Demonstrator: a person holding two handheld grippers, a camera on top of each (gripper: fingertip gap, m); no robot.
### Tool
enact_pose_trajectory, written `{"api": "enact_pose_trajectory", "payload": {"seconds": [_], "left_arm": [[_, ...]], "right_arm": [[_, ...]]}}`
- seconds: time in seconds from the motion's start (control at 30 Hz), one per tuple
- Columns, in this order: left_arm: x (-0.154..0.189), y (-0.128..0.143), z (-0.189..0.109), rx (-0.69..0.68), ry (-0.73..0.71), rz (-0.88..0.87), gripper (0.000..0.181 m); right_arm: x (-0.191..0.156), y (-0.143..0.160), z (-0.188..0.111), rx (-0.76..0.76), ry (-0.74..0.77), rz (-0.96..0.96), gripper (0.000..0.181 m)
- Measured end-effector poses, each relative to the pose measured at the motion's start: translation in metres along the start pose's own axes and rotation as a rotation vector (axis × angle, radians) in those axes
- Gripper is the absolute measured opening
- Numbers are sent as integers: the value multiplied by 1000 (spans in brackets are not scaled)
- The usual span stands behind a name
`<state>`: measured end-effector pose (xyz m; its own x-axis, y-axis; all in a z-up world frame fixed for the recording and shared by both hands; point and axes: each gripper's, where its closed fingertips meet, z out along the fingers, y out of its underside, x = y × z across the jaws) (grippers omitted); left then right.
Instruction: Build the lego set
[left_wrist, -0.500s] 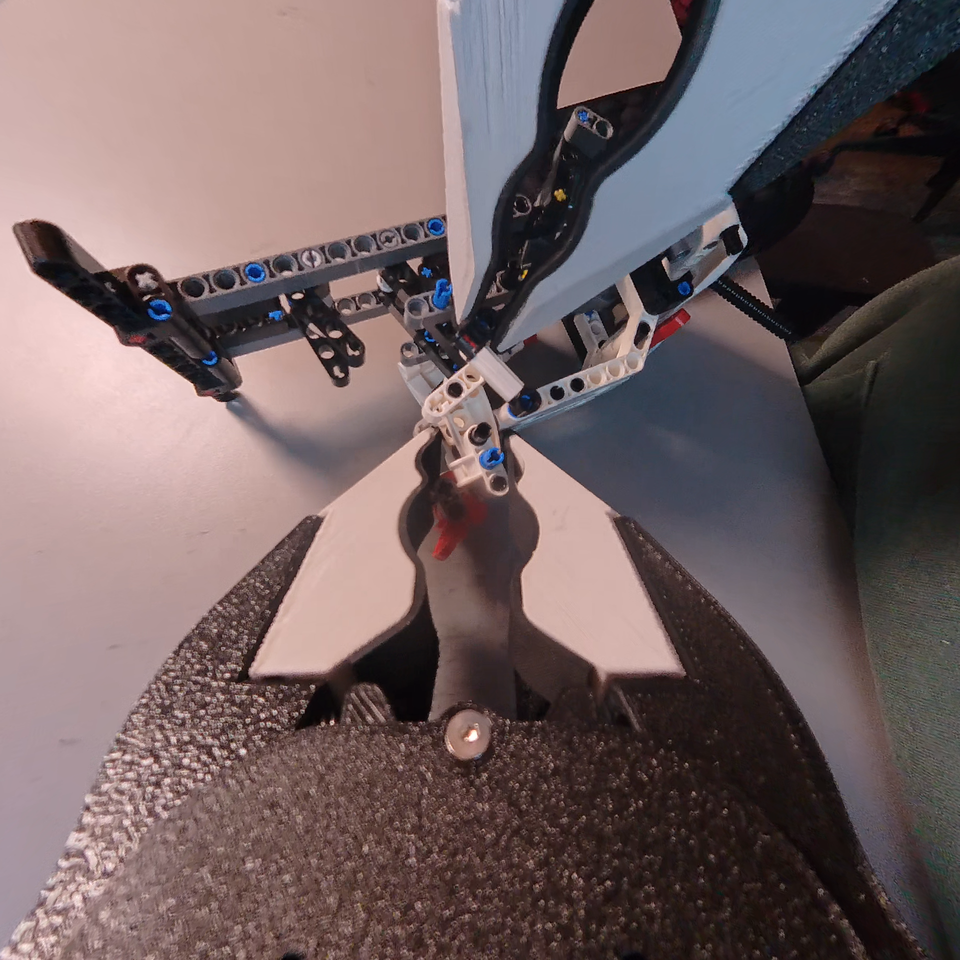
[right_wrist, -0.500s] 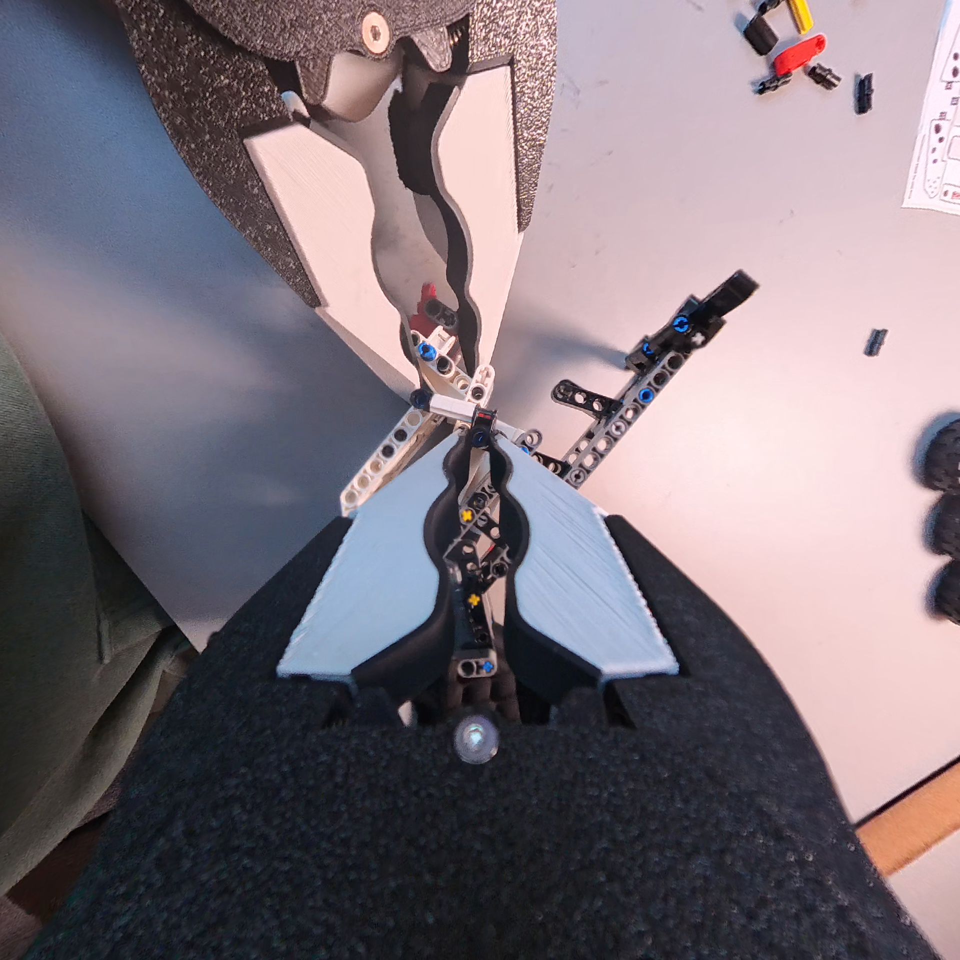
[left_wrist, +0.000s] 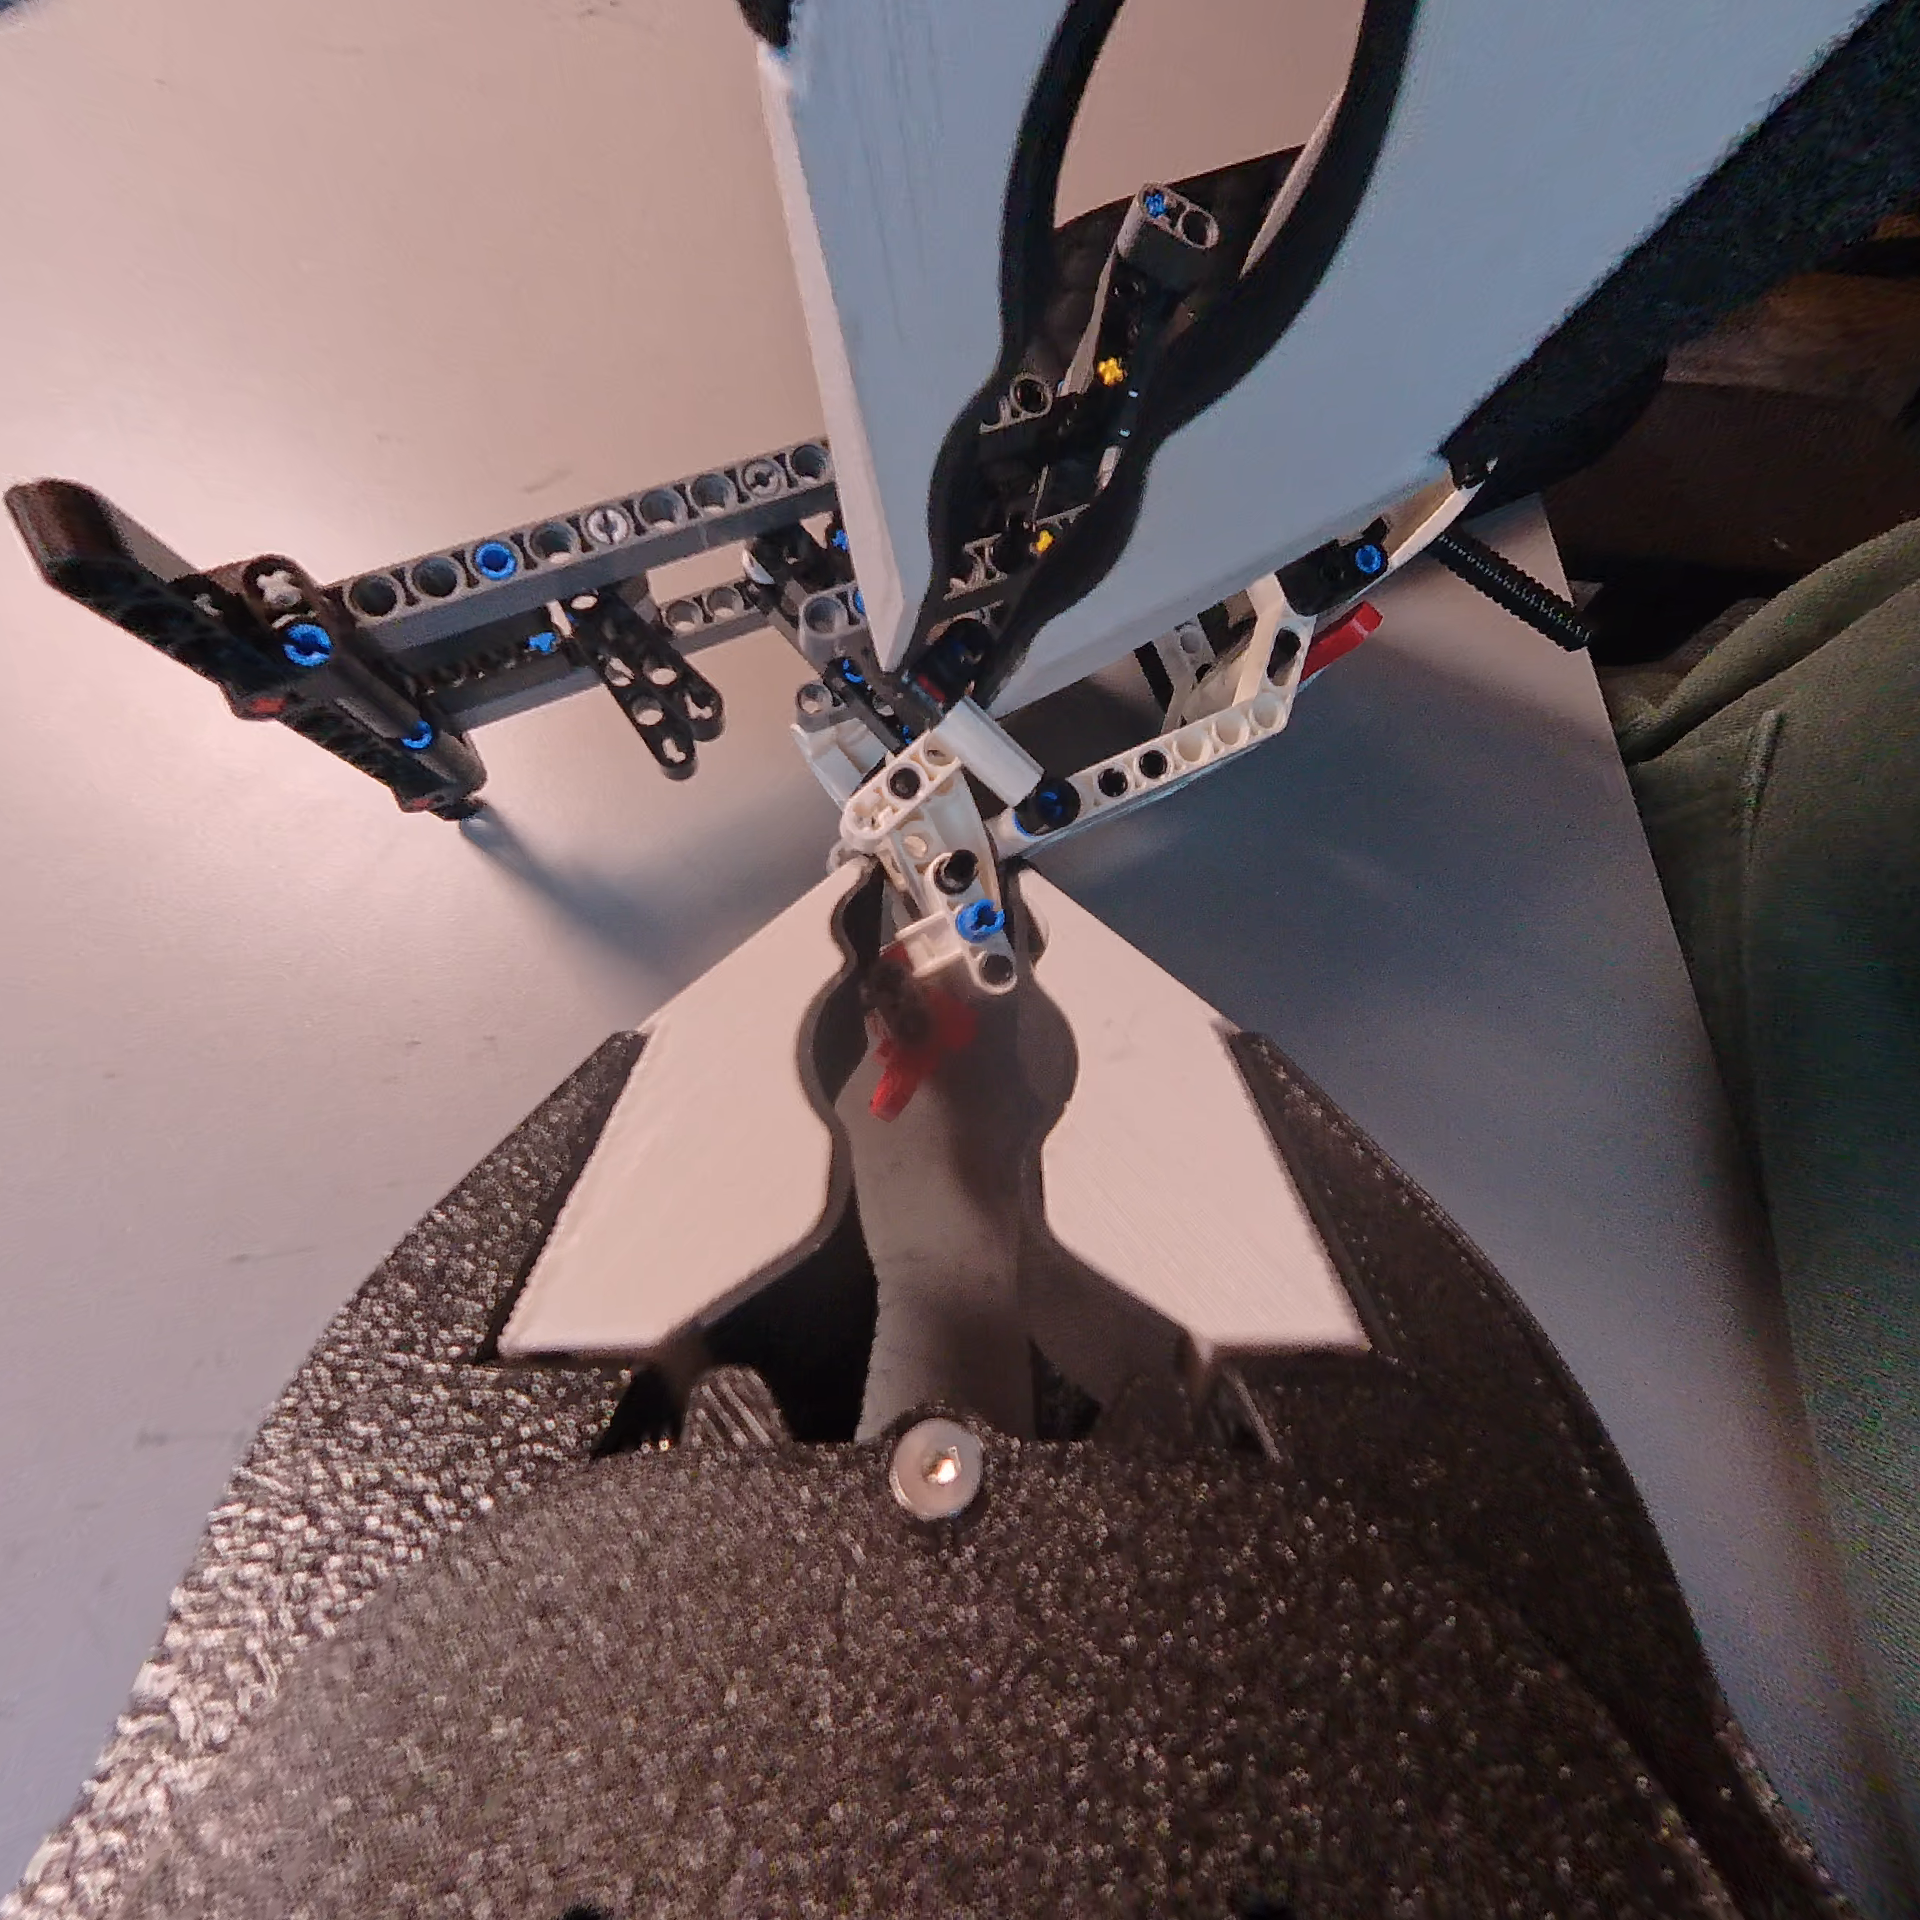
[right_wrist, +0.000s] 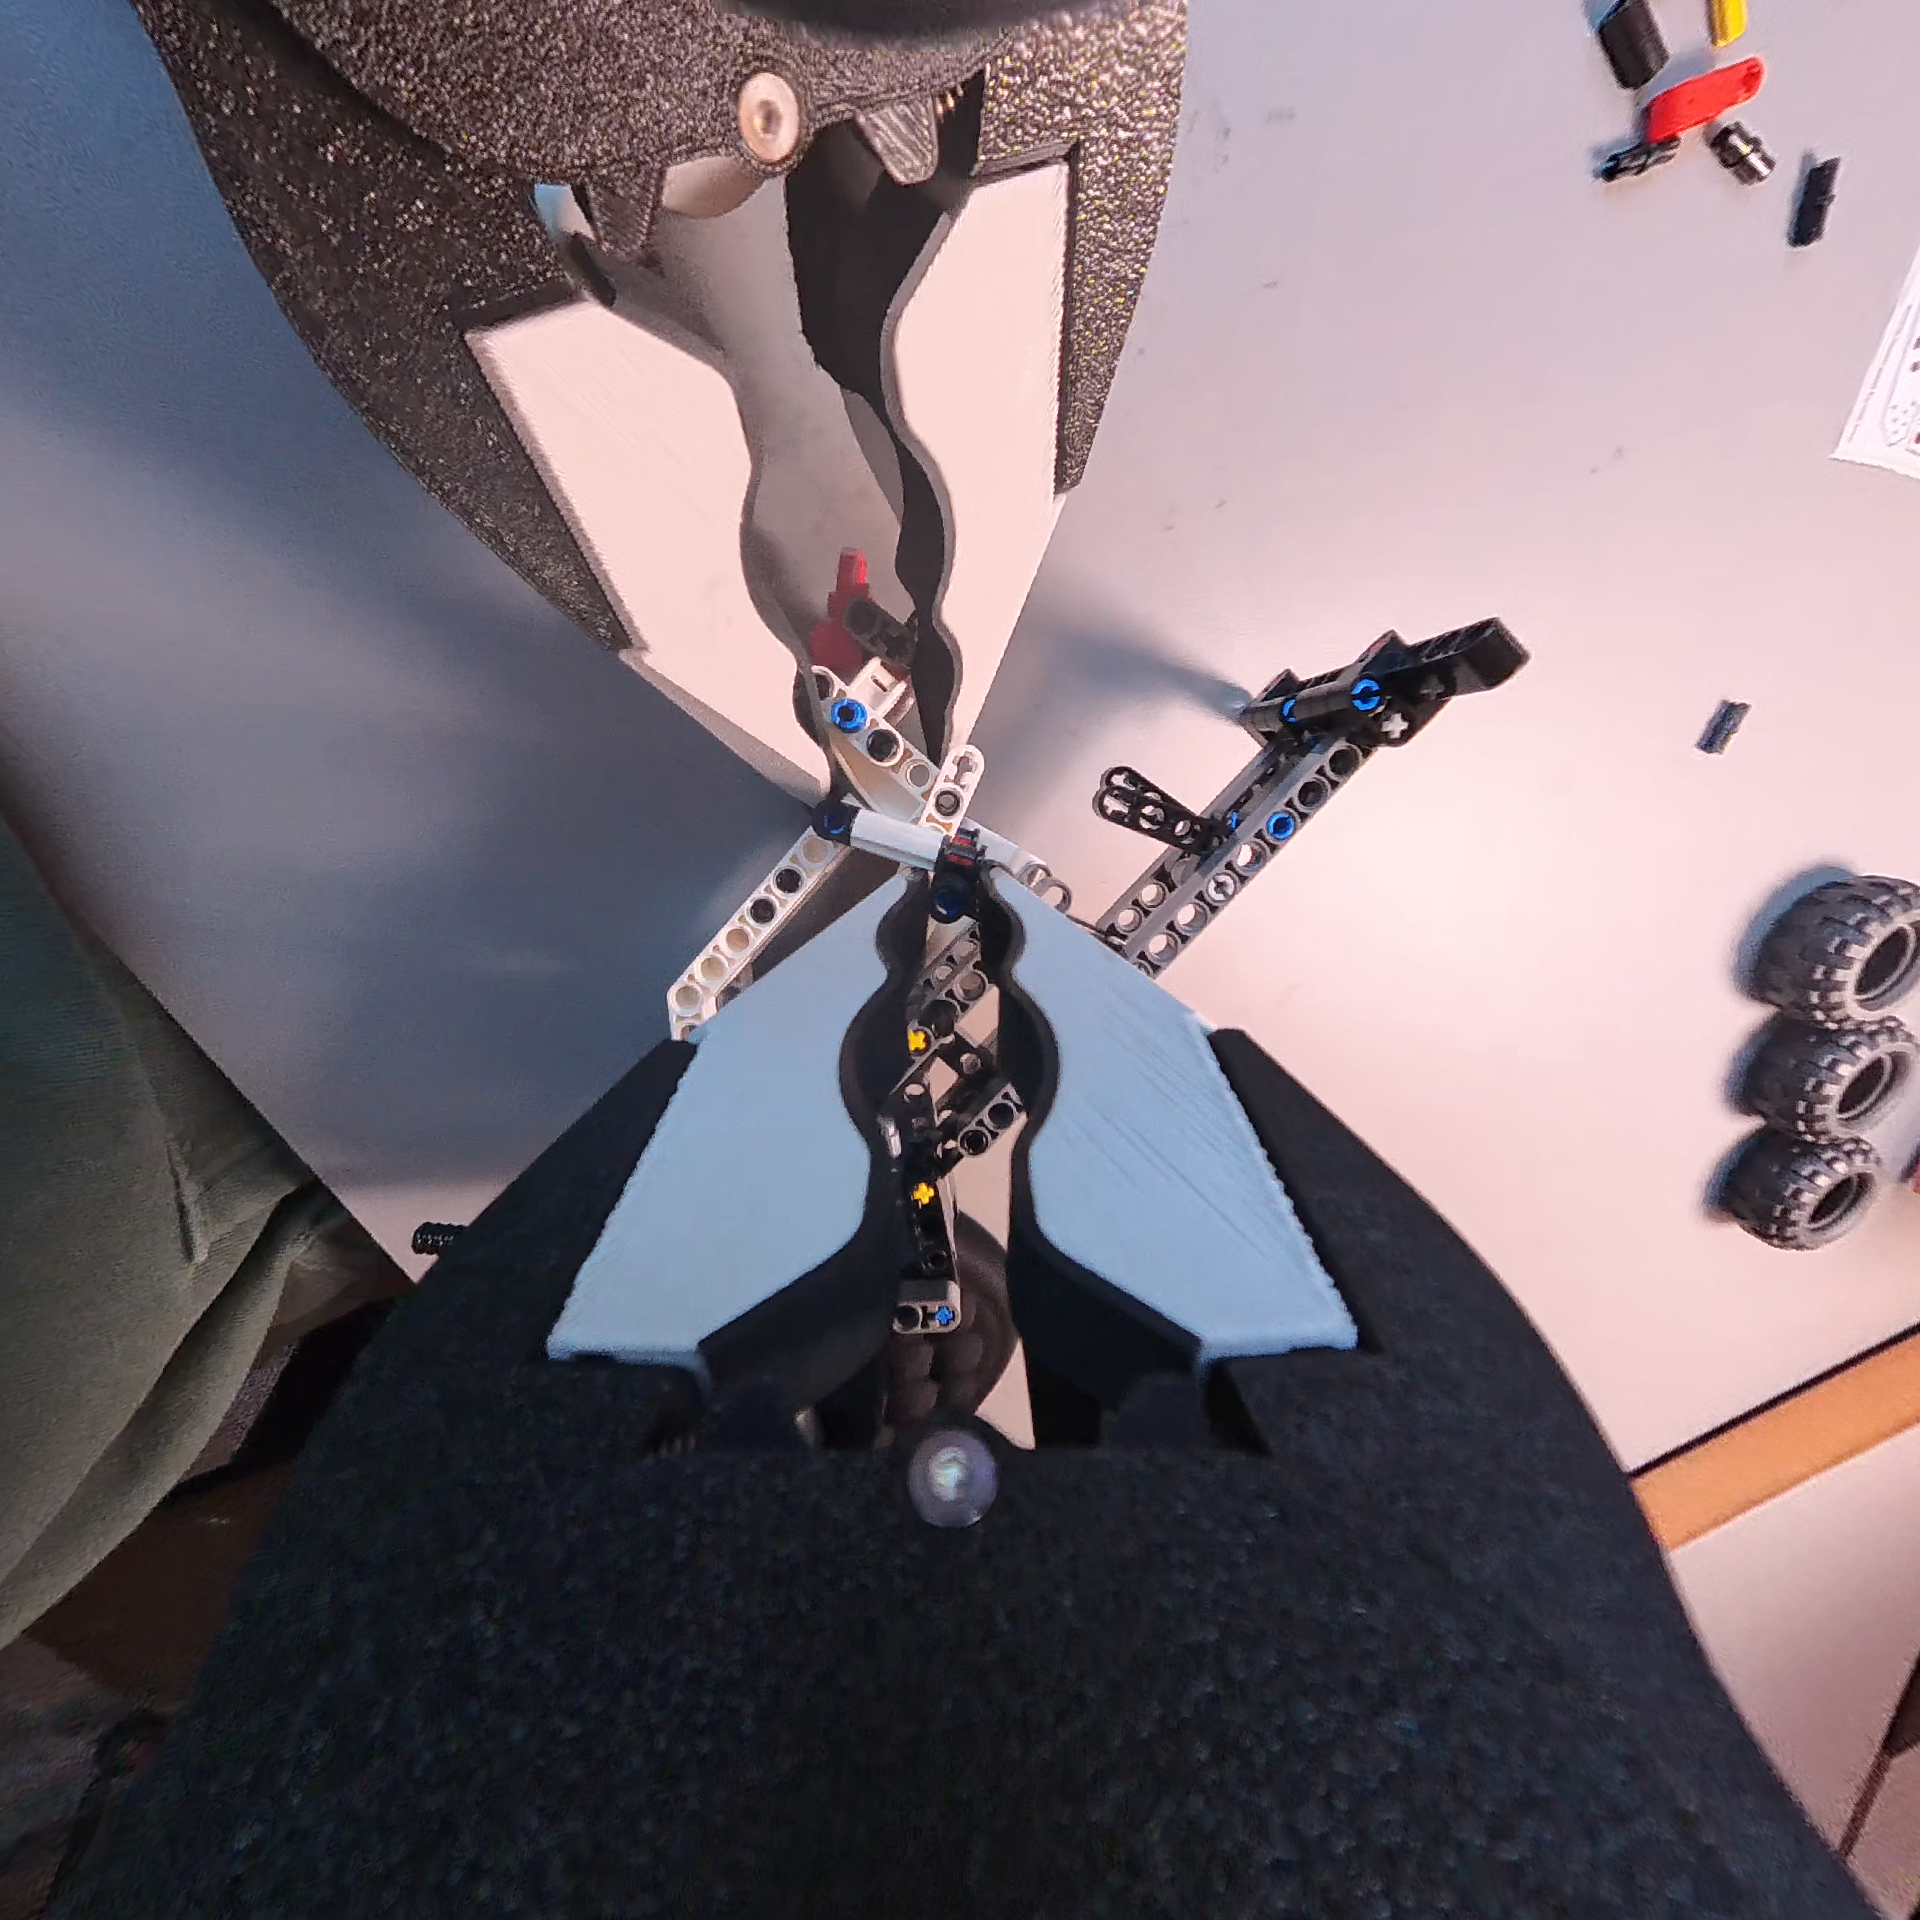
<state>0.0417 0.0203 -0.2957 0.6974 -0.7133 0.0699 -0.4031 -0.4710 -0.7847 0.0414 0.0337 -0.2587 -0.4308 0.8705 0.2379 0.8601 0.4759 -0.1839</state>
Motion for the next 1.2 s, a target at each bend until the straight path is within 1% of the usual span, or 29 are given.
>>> {"api": "enact_pose_trajectory", "payload": {"seconds": [0.13,0.2,0.37,0.63,0.7,0.93,1.07,1.1,1.17,1.2], "left_arm": [[0,0,0,3,2,-10,23],[0,0,0,7,0,-13,23],[1,-1,1,11,-12,-7,23],[1,-1,2,14,-28,-6,22],[0,-1,1,15,-34,-11,22],[1,-1,1,25,-32,-22,22],[1,-1,0,35,-25,-33,23],[1,-1,1,37,-22,-32,23],[2,-1,1,33,-32,-17,23],[2,-1,1,33,-34,-16,23]], "right_arm": [[1,2,0,-32,-9,-11,8],[0,3,0,-13,-24,28,8],[-1,6,1,50,4,119,7],[-1,7,2,68,7,134,7],[-1,9,6,71,-27,151,8],[-2,5,6,160,-33,208,7],[-1,3,5,228,-1,204,7],[-2,3,4,235,-8,207,7],[-6,3,-1,247,-41,191,19],[-4,2,-4,250,-31,180,19]]}}
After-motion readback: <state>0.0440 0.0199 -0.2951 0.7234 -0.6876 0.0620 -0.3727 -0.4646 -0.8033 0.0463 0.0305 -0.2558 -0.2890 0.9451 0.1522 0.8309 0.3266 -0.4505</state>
